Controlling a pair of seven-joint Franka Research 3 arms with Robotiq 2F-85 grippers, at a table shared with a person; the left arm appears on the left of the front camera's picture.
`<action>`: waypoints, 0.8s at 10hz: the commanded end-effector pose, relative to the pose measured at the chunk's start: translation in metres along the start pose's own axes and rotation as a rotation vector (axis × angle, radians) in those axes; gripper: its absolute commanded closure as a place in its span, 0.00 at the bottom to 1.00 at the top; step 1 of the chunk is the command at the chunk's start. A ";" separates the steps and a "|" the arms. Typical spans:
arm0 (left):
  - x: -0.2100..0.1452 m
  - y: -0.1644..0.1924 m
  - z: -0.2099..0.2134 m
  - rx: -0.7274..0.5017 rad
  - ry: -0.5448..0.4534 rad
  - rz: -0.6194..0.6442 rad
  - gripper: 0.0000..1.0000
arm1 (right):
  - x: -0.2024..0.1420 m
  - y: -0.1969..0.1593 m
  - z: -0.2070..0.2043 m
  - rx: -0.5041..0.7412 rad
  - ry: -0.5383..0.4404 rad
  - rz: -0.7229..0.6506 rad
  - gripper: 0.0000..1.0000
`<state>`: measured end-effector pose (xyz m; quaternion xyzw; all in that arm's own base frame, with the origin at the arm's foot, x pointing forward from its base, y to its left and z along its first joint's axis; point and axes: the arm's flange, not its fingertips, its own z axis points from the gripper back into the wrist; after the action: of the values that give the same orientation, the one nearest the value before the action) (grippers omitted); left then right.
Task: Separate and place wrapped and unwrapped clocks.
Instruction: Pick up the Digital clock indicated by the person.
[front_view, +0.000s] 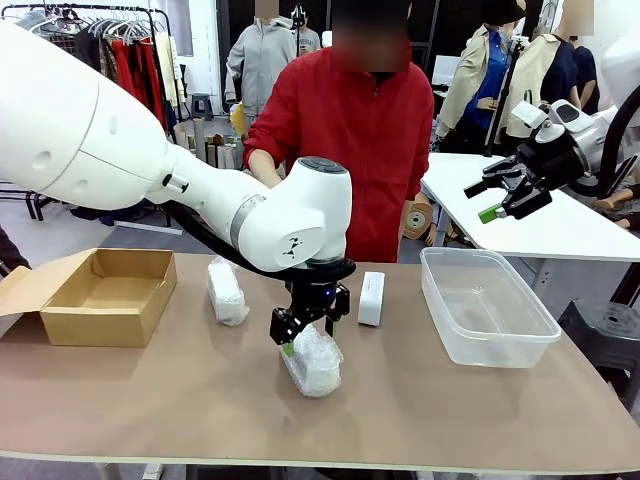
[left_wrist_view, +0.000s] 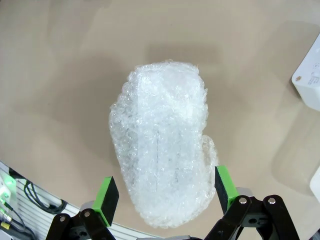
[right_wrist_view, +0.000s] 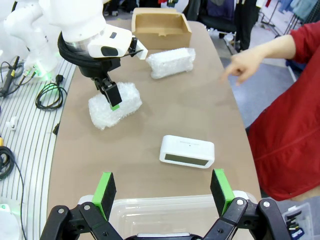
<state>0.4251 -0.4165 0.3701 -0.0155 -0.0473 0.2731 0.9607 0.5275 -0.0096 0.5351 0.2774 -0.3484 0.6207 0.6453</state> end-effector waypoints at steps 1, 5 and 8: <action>0.003 0.001 -0.010 -0.014 -0.012 -0.008 0.00 | 0.001 0.000 0.000 -0.001 0.000 0.000 0.00; 0.006 0.002 -0.026 0.007 0.009 -0.002 0.00 | 0.001 0.000 0.000 -0.001 0.000 0.000 0.00; 0.006 0.003 -0.033 -0.008 -0.013 -0.059 0.39 | 0.001 0.000 0.000 -0.001 0.000 0.000 0.00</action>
<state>0.4321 -0.4154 0.3424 -0.0131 -0.0398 0.2552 0.9660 0.5275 -0.0096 0.5351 0.2774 -0.3484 0.6207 0.6453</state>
